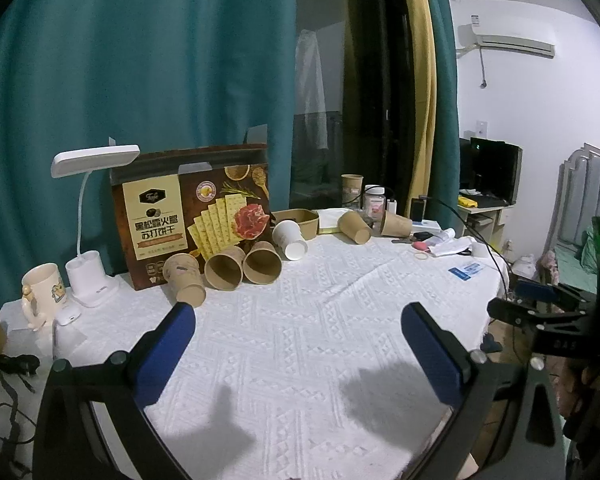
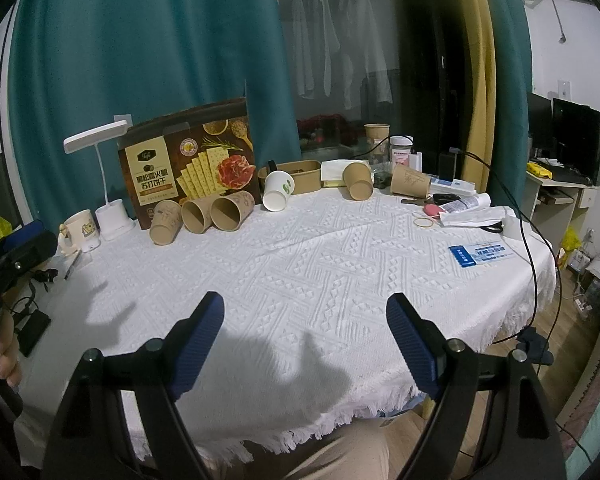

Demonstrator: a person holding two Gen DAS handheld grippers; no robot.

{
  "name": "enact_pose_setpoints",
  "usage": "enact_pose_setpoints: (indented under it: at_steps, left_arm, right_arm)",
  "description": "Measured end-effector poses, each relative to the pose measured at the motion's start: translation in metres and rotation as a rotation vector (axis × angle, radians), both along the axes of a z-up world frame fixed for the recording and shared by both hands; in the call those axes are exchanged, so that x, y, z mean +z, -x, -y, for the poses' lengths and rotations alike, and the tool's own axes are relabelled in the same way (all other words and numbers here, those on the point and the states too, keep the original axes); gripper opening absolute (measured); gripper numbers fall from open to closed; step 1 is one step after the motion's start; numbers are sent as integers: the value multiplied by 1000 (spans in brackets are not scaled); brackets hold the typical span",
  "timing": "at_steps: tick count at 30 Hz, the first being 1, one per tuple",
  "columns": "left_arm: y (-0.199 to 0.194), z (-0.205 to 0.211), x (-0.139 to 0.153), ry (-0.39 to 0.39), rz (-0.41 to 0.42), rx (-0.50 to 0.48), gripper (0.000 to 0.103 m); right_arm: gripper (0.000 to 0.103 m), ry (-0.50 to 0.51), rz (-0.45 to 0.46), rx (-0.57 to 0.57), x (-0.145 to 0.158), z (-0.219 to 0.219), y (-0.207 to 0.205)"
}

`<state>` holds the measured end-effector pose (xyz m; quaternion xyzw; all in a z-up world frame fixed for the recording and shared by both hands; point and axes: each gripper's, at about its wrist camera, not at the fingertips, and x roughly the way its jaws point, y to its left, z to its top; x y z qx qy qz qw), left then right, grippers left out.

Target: Flip cup upright

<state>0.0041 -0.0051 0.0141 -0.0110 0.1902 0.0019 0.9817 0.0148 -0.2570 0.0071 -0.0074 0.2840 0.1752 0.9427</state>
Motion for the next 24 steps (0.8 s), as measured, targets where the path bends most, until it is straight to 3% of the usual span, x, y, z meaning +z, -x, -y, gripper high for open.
enact_pose_setpoints:
  at_steps: [11, 15, 18, 22, 24]
  left_arm:
    - [-24, 4, -8, -38, -38, 21, 103]
    - [-62, 7, -22, -24, -121, -88, 103]
    - [-109, 7, -42, 33, -252, -190, 103]
    - [-170, 28, -64, -118, -354, -206, 103]
    - [-193, 34, -70, -151, -384, -200, 103]
  right_arm:
    - [81, -17, -33, -12, -10, 6, -22]
    - [81, -24, -87, -48, -25, 18, -51]
    - [81, -15, -135, -89, -37, 31, -79]
    - [81, -13, -177, -168, -51, 58, -118]
    - [81, -9, -192, -207, -56, 74, -139]
